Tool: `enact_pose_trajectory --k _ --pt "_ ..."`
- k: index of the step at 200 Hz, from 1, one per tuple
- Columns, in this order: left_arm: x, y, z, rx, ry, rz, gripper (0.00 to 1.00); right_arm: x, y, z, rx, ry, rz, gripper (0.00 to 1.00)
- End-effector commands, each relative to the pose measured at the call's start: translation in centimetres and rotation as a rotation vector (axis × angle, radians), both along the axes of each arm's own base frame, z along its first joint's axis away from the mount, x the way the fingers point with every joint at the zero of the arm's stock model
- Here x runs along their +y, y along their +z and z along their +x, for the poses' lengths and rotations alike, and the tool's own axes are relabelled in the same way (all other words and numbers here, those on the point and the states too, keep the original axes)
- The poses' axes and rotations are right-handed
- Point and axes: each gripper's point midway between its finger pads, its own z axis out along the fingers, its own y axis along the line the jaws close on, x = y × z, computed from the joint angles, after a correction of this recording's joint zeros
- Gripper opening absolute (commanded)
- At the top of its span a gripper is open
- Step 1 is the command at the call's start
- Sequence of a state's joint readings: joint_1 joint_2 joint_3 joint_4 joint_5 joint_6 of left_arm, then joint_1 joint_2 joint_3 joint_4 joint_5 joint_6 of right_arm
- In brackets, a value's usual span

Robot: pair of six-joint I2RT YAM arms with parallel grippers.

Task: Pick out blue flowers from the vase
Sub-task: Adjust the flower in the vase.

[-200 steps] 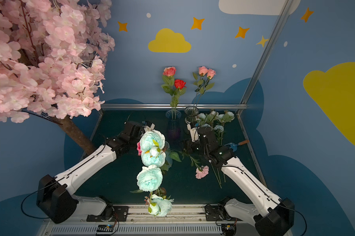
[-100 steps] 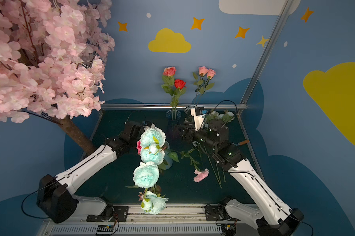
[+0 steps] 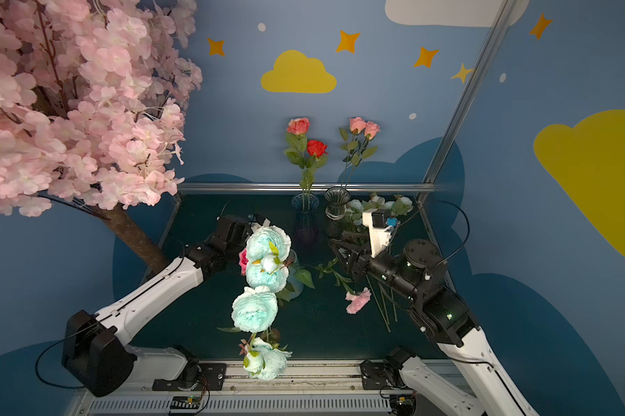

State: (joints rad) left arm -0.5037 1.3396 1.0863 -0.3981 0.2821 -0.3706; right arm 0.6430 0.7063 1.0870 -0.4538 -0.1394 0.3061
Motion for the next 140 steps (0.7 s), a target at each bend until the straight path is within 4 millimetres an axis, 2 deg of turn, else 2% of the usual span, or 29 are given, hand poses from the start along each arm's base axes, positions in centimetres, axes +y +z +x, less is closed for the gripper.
enact_pose_trajectory --k 1,21,57,88,99,115,121,125,140 --pt "1.3 -1.6 -0.4 0.011 0.023 0.055 0.53 -4.5 -6.7 0.8 0.123 -0.228 -0.166 0.48" --pt "1.2 -0.5 -0.3 -0.042 0.023 0.027 0.56 -6.3 -9.8 1.2 0.168 -0.322 -0.235 0.47" --pt "2.1 1.6 -0.2 -0.145 0.061 0.009 0.58 -6.6 -14.8 2.1 0.268 -0.373 -0.276 0.46" --pt "1.8 0.9 0.4 -0.122 0.047 0.033 0.58 -6.4 -17.5 2.6 0.314 -0.376 -0.301 0.46" --pt "1.5 0.4 0.7 -0.102 0.036 0.041 0.56 -5.6 -18.5 2.5 0.341 -0.337 -0.306 0.46" --pt "1.0 0.0 1.3 -0.085 0.026 0.046 0.55 -3.0 -19.4 1.7 0.364 -0.188 -0.273 0.44" --pt "0.8 -0.1 1.4 -0.080 0.022 0.046 0.55 -1.9 -19.1 1.3 0.367 -0.129 -0.246 0.43" --pt "0.7 -0.2 1.6 -0.077 0.021 0.047 0.55 -1.5 -20.2 0.9 0.391 -0.099 -0.246 0.43" --pt "0.4 -1.0 2.1 -0.055 0.014 0.061 0.54 0.0 -20.6 0.1 0.421 -0.012 -0.209 0.42"
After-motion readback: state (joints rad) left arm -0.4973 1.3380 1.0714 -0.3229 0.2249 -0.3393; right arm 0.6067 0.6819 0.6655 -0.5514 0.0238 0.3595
